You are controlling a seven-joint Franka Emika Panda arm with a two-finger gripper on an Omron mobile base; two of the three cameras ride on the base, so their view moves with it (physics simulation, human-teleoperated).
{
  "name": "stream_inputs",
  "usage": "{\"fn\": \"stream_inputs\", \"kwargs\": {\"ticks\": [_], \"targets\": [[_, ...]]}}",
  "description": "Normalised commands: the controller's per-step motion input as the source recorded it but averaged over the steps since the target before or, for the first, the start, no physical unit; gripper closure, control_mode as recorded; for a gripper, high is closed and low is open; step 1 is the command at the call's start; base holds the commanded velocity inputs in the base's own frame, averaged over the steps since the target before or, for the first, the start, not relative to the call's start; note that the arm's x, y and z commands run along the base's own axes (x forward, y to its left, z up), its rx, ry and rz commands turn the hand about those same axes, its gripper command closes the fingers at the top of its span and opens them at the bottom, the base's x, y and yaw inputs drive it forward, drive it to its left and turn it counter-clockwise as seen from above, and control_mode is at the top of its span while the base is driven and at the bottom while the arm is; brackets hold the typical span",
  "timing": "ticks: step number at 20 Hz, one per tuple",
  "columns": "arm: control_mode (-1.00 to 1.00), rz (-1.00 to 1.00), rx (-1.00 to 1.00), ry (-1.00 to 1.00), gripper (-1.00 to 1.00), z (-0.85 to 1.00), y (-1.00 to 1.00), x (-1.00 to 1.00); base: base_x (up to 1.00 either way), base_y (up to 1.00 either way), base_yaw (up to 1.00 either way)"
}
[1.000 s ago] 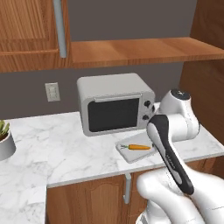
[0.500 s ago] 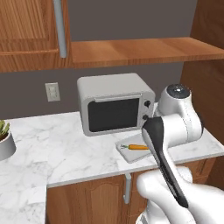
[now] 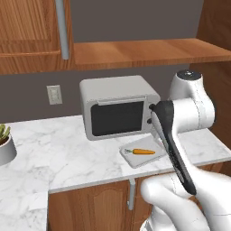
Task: Take the carrot and bell pepper out of the freezer and place them in the tupperware container on the counter. Then put the tupperware containing the vegetables back in the freezer.
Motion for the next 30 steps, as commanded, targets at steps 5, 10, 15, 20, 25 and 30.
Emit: {"fn": "stream_inputs", "kwargs": {"ticks": [5, 10, 15, 20, 25, 30], "targets": [[-1.0, -0.2, 0.32, -0.23, -1.0, 0.03, -0.22, -0.31, 0.0, 0.0, 0.0], [-1.0, -0.01, 0.0, -0.02, -1.0, 0.0, 0.0, 0.0, 0.0, 0.0, 0.0], [-1.0, -0.2, -0.01, -0.11, -1.0, 0.02, 0.05, 0.0, 0.0, 0.0, 0.0], [-1.0, -0.2, 0.0, -0.16, -1.0, 0.37, 0.05, -0.18, 0.0, 0.0, 0.0], [-1.0, 0.0, 0.0, -0.25, -1.0, 0.51, 0.01, -0.53, 0.0, 0.0, 0.0], [-1.0, 0.02, 0.0, -0.09, -1.0, 0.28, 0.0, -0.4, 0.0, 0.0, 0.0]]}}
